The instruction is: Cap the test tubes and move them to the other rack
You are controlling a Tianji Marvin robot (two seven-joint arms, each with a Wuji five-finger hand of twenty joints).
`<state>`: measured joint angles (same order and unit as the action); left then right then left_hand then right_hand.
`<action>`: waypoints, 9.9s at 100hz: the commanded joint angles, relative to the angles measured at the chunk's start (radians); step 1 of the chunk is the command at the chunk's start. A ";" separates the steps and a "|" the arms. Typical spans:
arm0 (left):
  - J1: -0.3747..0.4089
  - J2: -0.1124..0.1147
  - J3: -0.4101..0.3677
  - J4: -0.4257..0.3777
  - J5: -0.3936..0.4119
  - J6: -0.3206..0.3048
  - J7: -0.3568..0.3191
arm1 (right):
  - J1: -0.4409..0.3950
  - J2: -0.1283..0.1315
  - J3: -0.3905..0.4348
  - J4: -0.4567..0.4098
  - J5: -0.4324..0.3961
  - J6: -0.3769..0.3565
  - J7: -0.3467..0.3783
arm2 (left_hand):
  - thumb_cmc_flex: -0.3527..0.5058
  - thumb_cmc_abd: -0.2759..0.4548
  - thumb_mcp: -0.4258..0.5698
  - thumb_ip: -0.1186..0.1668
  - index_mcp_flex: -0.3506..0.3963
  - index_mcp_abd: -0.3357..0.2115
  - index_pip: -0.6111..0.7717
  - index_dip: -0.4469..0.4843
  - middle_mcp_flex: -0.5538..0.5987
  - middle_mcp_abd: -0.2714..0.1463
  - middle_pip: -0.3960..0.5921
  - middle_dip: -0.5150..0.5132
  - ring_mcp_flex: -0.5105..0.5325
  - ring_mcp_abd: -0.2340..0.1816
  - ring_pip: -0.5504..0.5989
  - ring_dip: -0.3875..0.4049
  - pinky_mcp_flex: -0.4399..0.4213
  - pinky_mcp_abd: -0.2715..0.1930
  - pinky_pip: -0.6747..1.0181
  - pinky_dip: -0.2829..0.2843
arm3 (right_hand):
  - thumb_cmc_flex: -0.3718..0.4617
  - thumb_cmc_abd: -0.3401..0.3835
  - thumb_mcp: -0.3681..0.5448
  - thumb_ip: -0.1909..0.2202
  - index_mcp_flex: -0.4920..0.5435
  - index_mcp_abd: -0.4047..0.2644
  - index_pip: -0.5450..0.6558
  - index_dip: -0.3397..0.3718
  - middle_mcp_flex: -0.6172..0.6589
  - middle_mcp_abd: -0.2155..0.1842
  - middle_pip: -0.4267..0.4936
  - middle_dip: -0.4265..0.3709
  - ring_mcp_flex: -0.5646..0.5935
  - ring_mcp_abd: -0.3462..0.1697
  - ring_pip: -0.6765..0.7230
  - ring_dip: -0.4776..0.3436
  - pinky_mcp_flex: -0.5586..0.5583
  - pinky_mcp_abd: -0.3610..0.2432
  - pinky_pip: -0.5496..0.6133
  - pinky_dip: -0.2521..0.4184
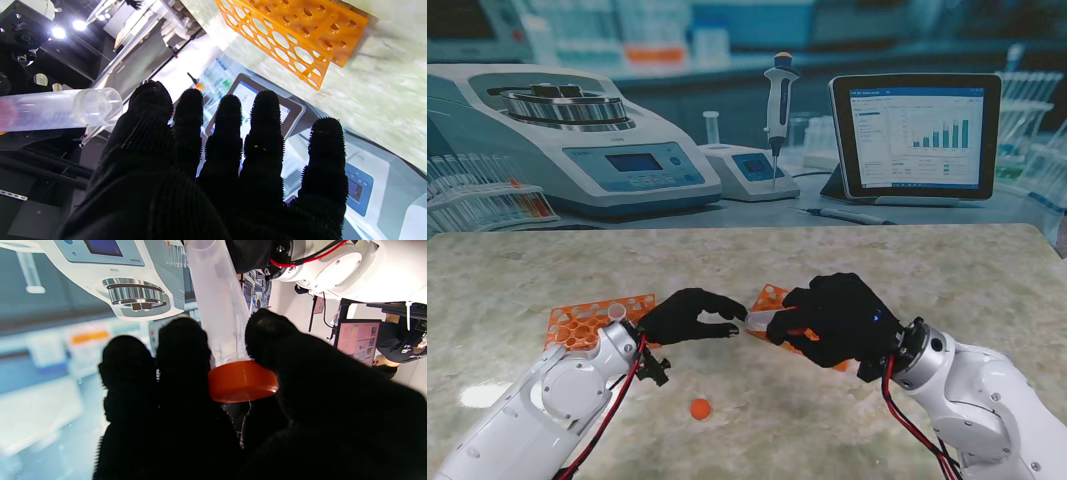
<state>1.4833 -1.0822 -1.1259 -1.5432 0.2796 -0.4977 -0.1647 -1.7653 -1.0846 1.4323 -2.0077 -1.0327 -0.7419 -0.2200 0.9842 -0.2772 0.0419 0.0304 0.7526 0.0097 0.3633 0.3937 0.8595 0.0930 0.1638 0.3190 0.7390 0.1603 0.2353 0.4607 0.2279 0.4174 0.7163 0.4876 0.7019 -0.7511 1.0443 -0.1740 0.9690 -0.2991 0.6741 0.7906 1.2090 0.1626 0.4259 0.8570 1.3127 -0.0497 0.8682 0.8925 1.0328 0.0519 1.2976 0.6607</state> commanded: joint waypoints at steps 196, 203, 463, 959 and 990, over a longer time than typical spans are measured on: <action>0.020 0.004 -0.026 -0.014 0.032 -0.012 0.001 | 0.257 0.047 -0.053 0.355 0.153 0.354 0.377 | -0.006 0.037 -0.012 -0.031 0.009 -0.045 -0.022 -0.002 -0.003 0.039 -0.045 -0.131 -0.037 0.014 -0.046 -0.103 -0.027 0.022 -0.122 -0.085 | 0.129 0.113 0.154 0.109 0.032 0.019 0.020 0.011 0.105 -0.264 0.113 0.017 -0.005 -0.012 0.030 -0.002 0.009 -0.006 0.009 0.040; 0.020 0.004 -0.026 -0.014 0.032 -0.012 0.001 | 0.261 0.048 -0.059 0.361 0.154 0.362 0.385 | -0.007 0.038 -0.013 -0.032 0.008 -0.043 -0.022 -0.002 -0.003 0.039 -0.045 -0.131 -0.037 0.013 -0.046 -0.103 -0.027 0.021 -0.121 -0.084 | 0.129 0.114 0.153 0.109 0.031 0.020 0.019 0.011 0.105 -0.264 0.113 0.017 -0.005 -0.014 0.030 -0.002 0.009 -0.006 0.009 0.041; 0.022 0.002 -0.026 -0.017 0.034 -0.014 0.008 | 0.317 0.076 -0.093 0.345 0.130 0.413 0.585 | -0.002 0.041 -0.015 -0.031 0.004 -0.047 -0.019 -0.004 -0.001 0.037 -0.042 -0.127 -0.034 0.013 -0.042 -0.094 -0.026 0.020 -0.111 -0.075 | 0.143 0.127 0.130 0.103 0.021 0.026 0.008 0.008 0.093 -0.257 0.111 0.020 -0.007 -0.004 0.009 -0.002 -0.001 0.000 0.000 0.045; 0.083 0.009 -0.065 -0.078 0.106 0.016 0.012 | -0.033 0.008 -0.077 0.223 0.067 0.230 0.028 | -0.126 0.215 -0.054 -0.032 -0.175 -0.011 -0.155 -0.137 -0.177 0.024 -0.088 -0.167 -0.204 -0.001 -0.119 -0.157 -0.129 -0.032 -0.329 -0.128 | -0.241 0.316 -0.418 0.107 -0.341 0.175 -0.300 -0.297 -0.362 -0.157 -0.295 -0.599 -0.608 0.125 -0.716 -0.585 -0.838 0.267 -0.463 -0.294; 0.099 0.013 -0.080 -0.093 0.128 0.022 0.006 | -0.011 0.009 -0.097 0.251 0.090 0.228 0.041 | -0.149 0.233 -0.058 -0.034 -0.219 -0.013 -0.166 -0.150 -0.246 -0.003 -0.092 -0.163 -0.298 -0.023 -0.148 -0.174 -0.203 -0.069 -0.442 -0.157 | -0.238 0.321 -0.428 0.108 -0.341 0.178 -0.301 -0.299 -0.360 -0.160 -0.294 -0.598 -0.609 0.127 -0.714 -0.585 -0.839 0.266 -0.457 -0.298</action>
<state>1.5773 -1.0731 -1.2022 -1.6283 0.4056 -0.4807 -0.1525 -1.7800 -1.0722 1.3428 -1.7636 -0.9450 -0.5139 -0.1866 0.8588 -0.0839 0.0016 0.0299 0.5632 -0.0093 0.2222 0.2631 0.6468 0.1208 0.0864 0.1727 0.4776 0.1719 0.1087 0.3091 0.0523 0.3877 0.3411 0.3744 0.4865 -0.4549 0.6284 -0.0931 0.6639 -0.1378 0.3874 0.5038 0.8377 0.0065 0.1425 0.2669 0.7129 0.0986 0.1762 0.3144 0.2033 0.2979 0.8382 0.3790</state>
